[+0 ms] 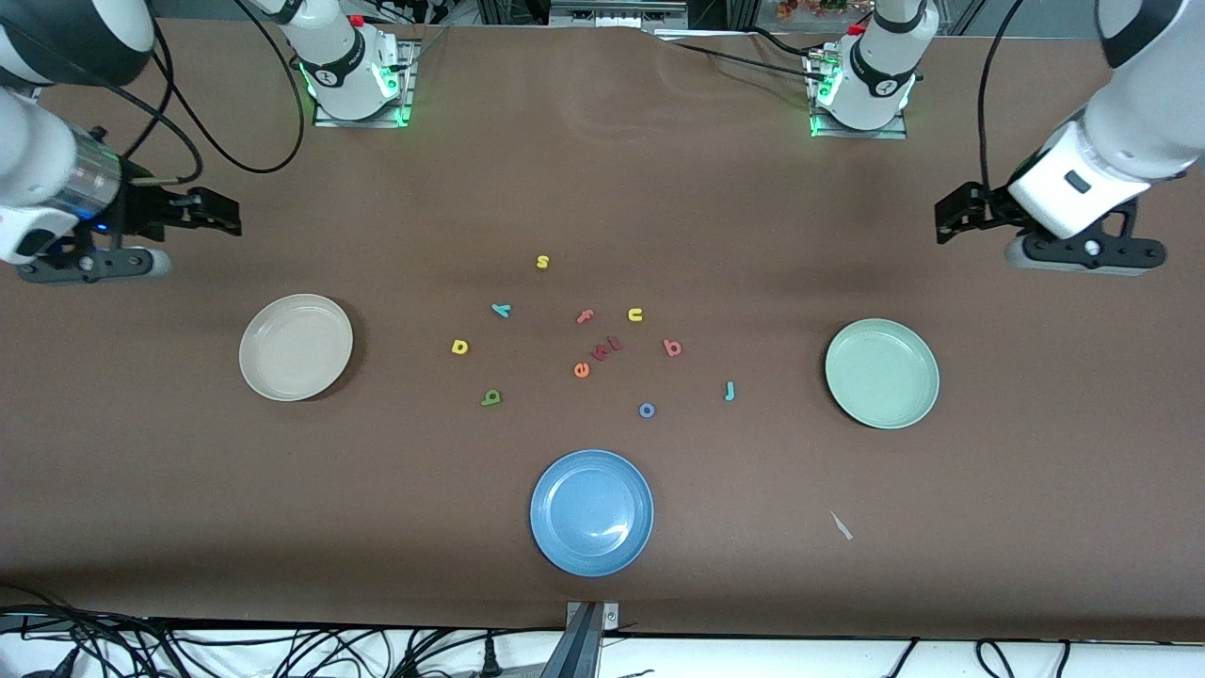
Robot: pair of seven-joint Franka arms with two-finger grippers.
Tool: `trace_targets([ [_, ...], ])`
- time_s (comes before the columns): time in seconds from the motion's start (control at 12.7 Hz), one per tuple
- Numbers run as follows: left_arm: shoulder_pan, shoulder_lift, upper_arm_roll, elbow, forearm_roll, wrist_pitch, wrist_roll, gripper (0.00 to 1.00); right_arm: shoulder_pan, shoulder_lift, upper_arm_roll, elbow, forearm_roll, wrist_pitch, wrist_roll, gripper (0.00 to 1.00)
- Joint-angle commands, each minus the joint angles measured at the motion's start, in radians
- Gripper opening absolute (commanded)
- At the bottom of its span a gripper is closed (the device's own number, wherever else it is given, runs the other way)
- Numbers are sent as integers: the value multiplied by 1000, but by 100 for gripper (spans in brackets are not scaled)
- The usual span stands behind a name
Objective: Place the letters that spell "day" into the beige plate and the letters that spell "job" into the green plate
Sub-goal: 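Reach the right gripper toward the letters while the left gripper reaches too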
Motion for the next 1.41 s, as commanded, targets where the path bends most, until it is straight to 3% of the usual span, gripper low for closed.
trace_targets([
  [0.0, -67, 65, 0, 31, -14, -25, 14, 100, 27, 52, -2, 11, 19, 8, -15, 100],
  [0.24, -147, 154, 0, 33, -19, -3, 4, 100, 82, 114, -2, -33, 42, 160, 53, 100],
  [0.55, -222, 276, 0, 32, -17, 208, -96, 100, 174, 243, 0, -47, 49, 344, 254, 100],
  [0.86, -237, 462, 0, 32, -14, 476, -173, 100, 249, 274, 42, -295, 49, 807, 495, 100],
  [1.33, -289, 617, 0, 19, -16, 679, -202, 100, 285, 415, 46, -312, 49, 987, 574, 100],
])
